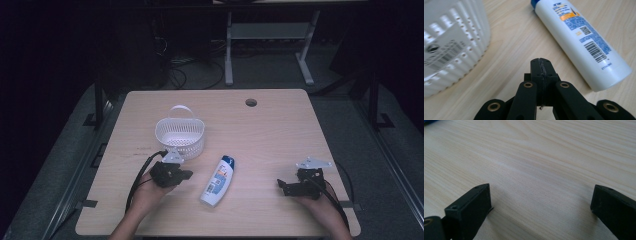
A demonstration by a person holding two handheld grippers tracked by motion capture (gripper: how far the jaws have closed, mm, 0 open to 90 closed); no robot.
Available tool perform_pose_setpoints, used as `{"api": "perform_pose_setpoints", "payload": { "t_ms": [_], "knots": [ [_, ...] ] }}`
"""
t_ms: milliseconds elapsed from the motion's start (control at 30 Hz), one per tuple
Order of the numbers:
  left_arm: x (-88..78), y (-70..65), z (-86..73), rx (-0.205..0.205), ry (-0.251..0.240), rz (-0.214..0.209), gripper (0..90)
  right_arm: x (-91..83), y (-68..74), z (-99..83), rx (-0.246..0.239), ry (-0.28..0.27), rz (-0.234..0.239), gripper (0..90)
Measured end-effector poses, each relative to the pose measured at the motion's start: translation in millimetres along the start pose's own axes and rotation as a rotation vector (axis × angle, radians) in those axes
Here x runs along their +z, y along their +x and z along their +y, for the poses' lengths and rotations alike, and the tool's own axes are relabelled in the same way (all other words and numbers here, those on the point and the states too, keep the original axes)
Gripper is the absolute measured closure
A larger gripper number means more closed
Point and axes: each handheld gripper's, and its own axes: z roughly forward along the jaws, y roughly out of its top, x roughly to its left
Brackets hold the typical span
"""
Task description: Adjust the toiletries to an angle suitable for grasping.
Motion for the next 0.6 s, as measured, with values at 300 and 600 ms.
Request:
{"api": "perform_pose_setpoints", "payload": {
  "t_ms": [300,600],
  "knots": [
    [20.3,-13.9,0.6,0.030,0.018,-0.055,90.0,0.5,-0.5,0.4,-0.006,-0.001,0.005,2.6],
    [32.4,-29.7,0.8,0.081,0.064,-0.085,90.0,0.5,-0.5,0.4,-0.006,-0.001,0.005,2.6]
  ]
}}
